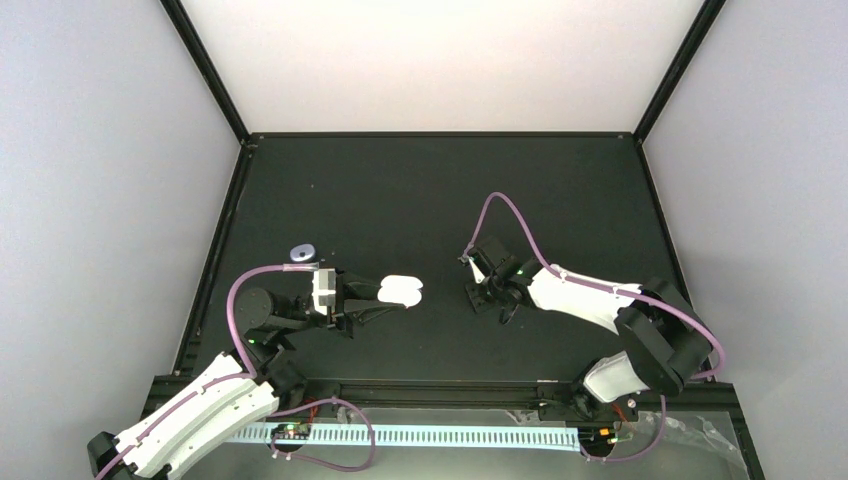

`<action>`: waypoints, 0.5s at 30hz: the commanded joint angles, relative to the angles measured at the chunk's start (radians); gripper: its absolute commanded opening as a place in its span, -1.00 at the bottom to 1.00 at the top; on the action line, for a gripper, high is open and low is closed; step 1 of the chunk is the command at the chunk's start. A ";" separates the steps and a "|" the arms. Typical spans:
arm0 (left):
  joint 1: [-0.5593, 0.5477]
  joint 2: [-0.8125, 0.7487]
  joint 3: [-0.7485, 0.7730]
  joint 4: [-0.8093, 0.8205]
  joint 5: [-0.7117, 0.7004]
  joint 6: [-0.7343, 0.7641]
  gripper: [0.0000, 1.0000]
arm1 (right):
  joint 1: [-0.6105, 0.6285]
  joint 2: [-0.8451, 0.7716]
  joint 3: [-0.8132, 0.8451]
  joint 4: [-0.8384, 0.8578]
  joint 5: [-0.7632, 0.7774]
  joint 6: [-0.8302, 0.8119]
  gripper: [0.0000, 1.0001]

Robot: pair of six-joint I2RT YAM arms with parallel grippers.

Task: Insert the wireless bluetooth earbuds into the charging case
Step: Pick up the earbud from the center of the board.

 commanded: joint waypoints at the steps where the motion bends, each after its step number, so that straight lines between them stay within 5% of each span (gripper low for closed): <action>1: -0.006 0.001 0.009 0.015 0.013 0.012 -0.97 | 0.004 0.015 0.010 -0.006 0.026 -0.002 -0.62; 15: -0.006 -0.001 0.009 0.012 0.012 0.013 -0.97 | 0.004 0.023 0.011 -0.003 0.048 -0.002 -0.70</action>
